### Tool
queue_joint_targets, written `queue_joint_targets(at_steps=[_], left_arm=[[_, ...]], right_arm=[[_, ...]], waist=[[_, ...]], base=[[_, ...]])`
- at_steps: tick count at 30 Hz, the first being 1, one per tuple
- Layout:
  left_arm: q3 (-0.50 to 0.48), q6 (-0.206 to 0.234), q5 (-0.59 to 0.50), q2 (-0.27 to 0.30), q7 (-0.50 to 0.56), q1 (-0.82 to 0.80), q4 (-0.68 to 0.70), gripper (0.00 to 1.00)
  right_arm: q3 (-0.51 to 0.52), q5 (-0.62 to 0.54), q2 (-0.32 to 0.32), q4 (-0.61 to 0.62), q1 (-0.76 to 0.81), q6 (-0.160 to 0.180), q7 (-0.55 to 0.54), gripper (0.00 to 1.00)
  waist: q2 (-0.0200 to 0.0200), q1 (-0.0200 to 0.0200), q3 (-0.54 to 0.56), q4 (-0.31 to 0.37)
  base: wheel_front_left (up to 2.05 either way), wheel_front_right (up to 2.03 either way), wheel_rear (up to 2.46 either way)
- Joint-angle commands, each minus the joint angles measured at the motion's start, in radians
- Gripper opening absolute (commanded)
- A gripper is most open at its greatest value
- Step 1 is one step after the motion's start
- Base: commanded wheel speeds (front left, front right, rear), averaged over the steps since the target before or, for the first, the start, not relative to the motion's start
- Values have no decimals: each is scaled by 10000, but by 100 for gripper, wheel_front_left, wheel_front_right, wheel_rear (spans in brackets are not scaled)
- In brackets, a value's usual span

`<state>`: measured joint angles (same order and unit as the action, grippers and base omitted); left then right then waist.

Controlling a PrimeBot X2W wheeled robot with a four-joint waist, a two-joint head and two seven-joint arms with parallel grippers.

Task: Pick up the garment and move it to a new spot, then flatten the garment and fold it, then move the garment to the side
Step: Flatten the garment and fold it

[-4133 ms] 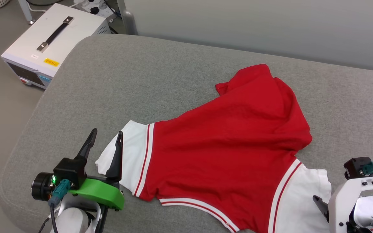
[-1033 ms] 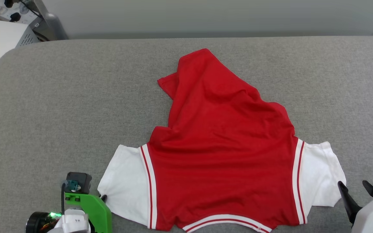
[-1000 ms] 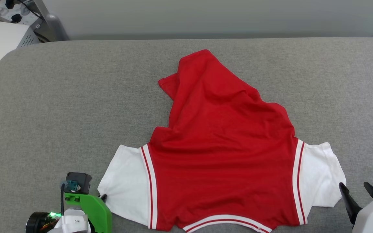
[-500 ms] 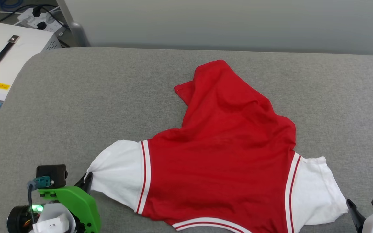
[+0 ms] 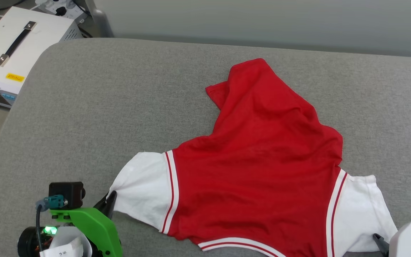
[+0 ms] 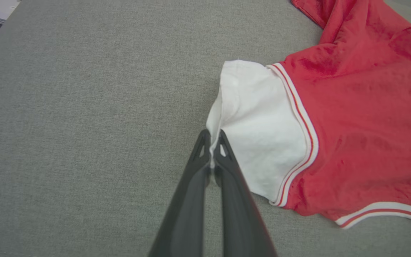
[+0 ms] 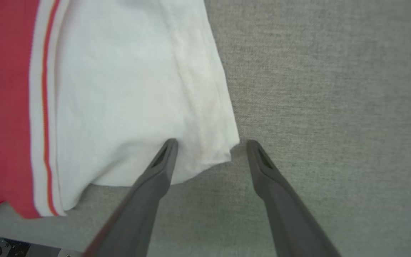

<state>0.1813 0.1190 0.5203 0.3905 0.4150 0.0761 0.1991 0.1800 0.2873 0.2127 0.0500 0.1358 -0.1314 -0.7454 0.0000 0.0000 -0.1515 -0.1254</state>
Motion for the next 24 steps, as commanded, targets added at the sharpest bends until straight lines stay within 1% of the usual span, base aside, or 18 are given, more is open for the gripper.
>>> queue_joint_targets(at_steps=[1,8,9,10,11,12,13,19,21,24], left_arm=[[34,15,-69,24,33,-38,49,0],[83,-36,23,3,-2,-88,14,0],[88,-39,29,5,-3,-94,6,0],[96,-44,36,6,-6,-103,-9,0],[100,-48,44,7,-9,-110,-27,0],[96,-71,104,-14,-21,-113,-47,0],[84,-98,170,-33,-36,-112,-61,0],[-20,-169,309,122,-7,1,-98,0],[-64,-211,326,199,-43,31,8,0],[-216,-295,597,149,-172,32,265,0]], right_arm=[[-108,-82,81,-94,-189,7,-93,100],[-454,22,-55,-630,-194,7,-709,100],[-508,63,-63,-672,-171,7,-801,96],[-583,112,-45,-698,-148,7,-883,48],[-640,143,-14,-707,-134,7,-927,34],[-671,174,22,-697,-117,7,-943,7],[-665,215,43,-672,-115,7,-926,0],[-561,519,400,-108,-125,7,-634,0],[-561,680,617,252,-129,7,-556,0],[-441,1009,950,878,-216,7,-619,0]], waist=[[0,0,-115,-111],[0,0,-211,-237],[0,0,-221,-245],[0,0,-220,-256],[0,0,-207,-262],[0,0,-180,-262],[0,0,-150,-257],[0,0,248,-150],[0,0,413,-91],[0,0,699,24]], base=[[0,0,0],[0,0,0],[0,0,0],[0,0,0],[0,0,0],[0,0,0],[0,0,0],[0,0,0],[0,0,0],[0,0,0]])
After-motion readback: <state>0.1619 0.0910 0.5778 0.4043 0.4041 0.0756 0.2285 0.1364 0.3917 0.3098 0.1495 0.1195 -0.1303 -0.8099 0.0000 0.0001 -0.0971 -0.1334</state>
